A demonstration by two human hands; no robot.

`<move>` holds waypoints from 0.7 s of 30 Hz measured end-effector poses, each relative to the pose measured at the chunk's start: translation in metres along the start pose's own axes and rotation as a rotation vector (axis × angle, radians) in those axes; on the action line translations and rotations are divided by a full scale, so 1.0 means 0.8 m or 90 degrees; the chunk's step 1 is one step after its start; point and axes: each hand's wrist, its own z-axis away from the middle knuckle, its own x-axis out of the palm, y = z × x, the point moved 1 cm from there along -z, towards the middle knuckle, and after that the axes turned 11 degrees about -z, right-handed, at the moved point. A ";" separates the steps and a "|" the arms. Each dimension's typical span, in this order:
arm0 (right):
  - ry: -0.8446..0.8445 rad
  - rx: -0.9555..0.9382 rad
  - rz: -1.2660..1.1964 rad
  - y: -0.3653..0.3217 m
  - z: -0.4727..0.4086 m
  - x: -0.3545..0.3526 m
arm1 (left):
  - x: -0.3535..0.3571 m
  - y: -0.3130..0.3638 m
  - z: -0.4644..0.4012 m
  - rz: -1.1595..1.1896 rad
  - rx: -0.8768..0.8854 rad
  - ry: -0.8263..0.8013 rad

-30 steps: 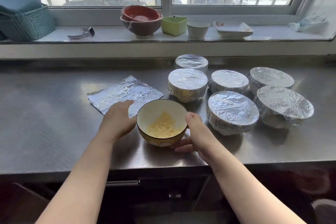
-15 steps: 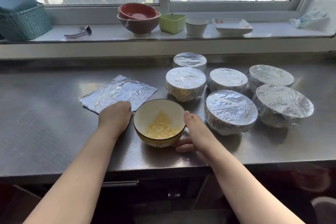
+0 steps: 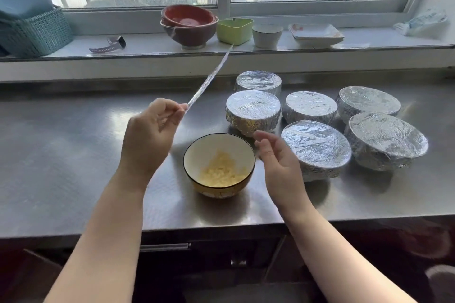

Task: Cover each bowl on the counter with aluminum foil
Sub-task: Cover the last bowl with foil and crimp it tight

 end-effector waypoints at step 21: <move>-0.477 -0.107 0.648 -0.037 -0.013 0.003 | -0.035 0.038 0.031 -0.038 -0.014 -0.510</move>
